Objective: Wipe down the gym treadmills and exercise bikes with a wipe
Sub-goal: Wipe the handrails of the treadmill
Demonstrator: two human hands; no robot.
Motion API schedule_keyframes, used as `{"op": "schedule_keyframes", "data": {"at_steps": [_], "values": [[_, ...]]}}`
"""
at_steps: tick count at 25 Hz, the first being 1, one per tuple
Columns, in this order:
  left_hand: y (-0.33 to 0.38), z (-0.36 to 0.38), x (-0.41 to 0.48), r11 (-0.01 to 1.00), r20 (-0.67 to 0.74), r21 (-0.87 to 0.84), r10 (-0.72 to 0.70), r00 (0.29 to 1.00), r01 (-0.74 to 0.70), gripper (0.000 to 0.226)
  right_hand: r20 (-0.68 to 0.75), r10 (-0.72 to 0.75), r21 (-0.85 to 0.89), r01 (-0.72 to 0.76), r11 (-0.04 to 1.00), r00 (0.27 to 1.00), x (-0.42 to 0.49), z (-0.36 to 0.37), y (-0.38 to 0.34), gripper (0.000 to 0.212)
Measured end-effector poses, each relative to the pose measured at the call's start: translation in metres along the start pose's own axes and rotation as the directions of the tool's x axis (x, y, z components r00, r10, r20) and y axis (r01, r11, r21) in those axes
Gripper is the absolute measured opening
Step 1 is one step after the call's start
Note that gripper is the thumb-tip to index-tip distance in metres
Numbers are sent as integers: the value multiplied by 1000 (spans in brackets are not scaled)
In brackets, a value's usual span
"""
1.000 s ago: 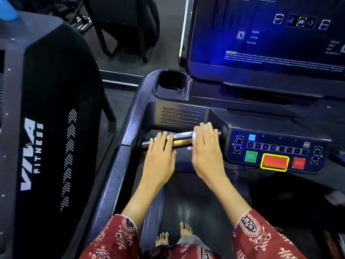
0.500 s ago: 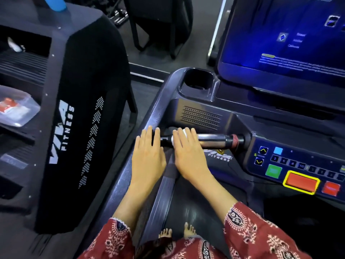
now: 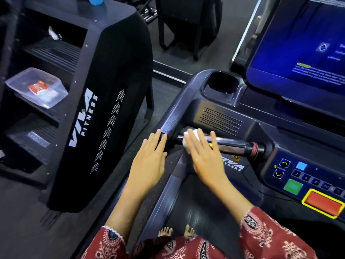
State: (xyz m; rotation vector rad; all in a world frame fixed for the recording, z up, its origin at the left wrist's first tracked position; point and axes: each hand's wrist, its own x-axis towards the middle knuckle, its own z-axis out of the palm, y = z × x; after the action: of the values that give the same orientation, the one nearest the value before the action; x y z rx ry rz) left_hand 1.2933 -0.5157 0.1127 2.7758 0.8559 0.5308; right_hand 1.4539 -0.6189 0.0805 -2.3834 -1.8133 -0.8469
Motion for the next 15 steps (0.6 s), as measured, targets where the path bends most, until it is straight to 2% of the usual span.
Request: {"op": "schedule_keyframes", "data": {"at_steps": [3,7,8,10,12,15], "values": [[7,5,3,998,6,29,47,999,-48,56,-25,204,35,-203,979,979,-3,-6,13,45],[23,15,20,996,-33,-26,86,996,-87,55,40,77,85,-80,993,996,-8,-9,7,54],[28,19,24,993,-35,-37,114,993,-115,51,43,109,79,-112,991,993,-13,-13,20,56],[38,28,28,982,-4,-47,180,984,-180,46,41,263,83,-265,961,964,-25,-21,43,55],[47,37,33,973,44,-72,222,974,-218,50,55,369,95,-373,923,928,-28,-26,45,52],[50,45,40,967,44,-109,237,970,-232,53,52,318,116,-321,940,947,-19,-20,31,47]]}}
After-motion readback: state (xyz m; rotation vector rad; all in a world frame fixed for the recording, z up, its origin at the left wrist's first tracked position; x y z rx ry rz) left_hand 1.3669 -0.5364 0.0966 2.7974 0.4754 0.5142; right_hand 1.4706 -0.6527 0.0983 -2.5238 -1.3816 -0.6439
